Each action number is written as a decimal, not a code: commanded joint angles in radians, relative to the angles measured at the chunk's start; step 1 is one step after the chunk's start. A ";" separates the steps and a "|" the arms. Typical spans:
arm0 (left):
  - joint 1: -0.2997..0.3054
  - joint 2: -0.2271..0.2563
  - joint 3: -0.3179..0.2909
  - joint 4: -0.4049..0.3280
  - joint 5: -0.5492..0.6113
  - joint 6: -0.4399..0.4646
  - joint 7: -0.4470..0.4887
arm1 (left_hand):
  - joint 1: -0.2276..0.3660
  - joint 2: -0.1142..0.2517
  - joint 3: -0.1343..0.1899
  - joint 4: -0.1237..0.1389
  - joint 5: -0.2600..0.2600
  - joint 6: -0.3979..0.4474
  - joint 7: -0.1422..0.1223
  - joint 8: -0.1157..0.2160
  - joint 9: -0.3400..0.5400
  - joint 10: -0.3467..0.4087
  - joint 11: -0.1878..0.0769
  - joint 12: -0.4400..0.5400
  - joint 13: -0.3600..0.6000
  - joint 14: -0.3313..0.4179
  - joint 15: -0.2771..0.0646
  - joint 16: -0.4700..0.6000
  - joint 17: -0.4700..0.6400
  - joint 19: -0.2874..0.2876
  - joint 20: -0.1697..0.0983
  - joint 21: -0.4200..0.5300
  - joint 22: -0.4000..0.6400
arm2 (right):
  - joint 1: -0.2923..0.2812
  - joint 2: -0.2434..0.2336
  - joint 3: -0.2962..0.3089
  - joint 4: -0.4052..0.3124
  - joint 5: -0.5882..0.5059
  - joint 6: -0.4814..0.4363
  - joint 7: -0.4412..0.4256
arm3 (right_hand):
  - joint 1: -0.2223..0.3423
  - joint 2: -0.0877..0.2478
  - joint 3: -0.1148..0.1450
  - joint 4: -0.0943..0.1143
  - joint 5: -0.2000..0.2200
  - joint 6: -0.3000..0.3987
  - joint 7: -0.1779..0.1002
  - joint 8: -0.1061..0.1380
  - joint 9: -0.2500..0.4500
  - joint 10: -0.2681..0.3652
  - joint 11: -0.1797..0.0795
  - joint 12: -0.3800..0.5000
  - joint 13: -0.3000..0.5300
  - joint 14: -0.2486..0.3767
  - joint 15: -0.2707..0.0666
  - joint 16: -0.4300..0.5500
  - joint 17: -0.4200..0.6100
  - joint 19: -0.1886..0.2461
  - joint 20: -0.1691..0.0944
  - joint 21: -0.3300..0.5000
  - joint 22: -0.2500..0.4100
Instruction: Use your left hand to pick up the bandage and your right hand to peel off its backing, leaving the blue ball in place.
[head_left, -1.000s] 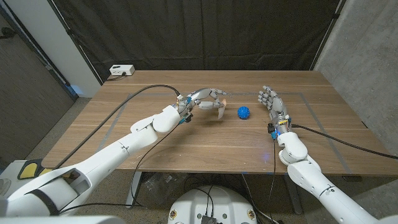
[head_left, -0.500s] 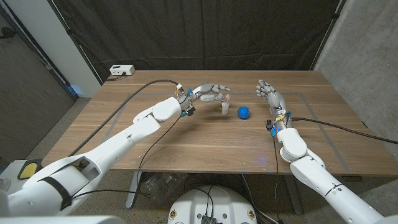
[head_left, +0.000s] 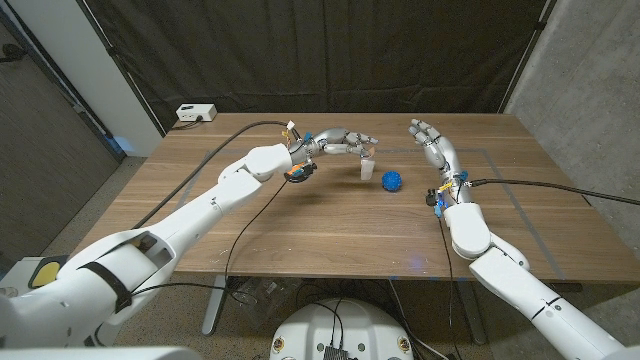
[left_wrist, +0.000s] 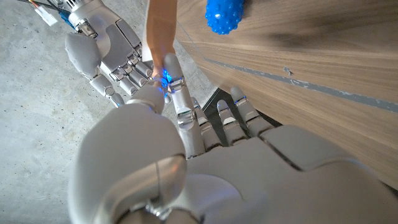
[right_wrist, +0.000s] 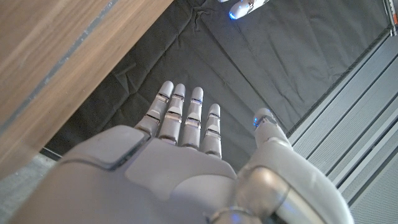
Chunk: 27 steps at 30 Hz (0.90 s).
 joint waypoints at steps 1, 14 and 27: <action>-0.060 -0.032 0.003 0.070 -0.123 0.062 -0.143 | 0.005 0.004 0.007 0.000 -0.001 0.002 0.006 0.010 0.006 -0.002 0.004 -0.006 0.003 -0.009 -0.079 -0.005 0.003 -0.010 -0.001 0.006 0.003 | -0.056 -0.026 0.007 -0.132 -0.199 -0.140 -0.095 | 0.031 0.000 0.006 -0.004 0.005 0.029 0.004 0.011 0.004 0.026 -0.003 0.009 0.004 0.028 -0.015 0.010 0.005 0.013 0.003 -0.004 0.002; -0.100 -0.079 -0.007 0.157 -0.260 0.145 -0.296 | 0.009 0.003 0.012 -0.003 0.001 0.003 0.011 0.021 0.017 0.000 0.010 -0.008 0.003 -0.016 -0.075 -0.007 0.003 -0.018 0.002 0.007 0.003 | -0.101 -0.013 -0.039 -0.243 -0.471 -0.366 -0.208 | 0.172 0.004 0.013 -0.006 0.005 0.166 0.002 0.037 0.010 0.195 -0.043 0.067 0.022 0.202 -0.136 0.087 0.044 0.088 -0.023 0.020 0.010; -0.142 -0.139 -0.017 0.258 -0.339 0.197 -0.405 | 0.009 0.006 0.017 -0.002 0.005 -0.003 0.015 0.029 0.028 -0.001 0.007 -0.011 0.004 -0.021 -0.072 -0.008 0.005 -0.029 0.007 0.006 0.003 | -0.114 -0.017 -0.111 -0.329 -0.690 -0.598 -0.211 | 0.481 -0.016 0.028 -0.024 -0.001 0.252 -0.048 0.047 0.014 0.310 -0.111 0.116 0.064 0.304 -0.251 0.259 0.180 0.151 -0.071 0.079 0.024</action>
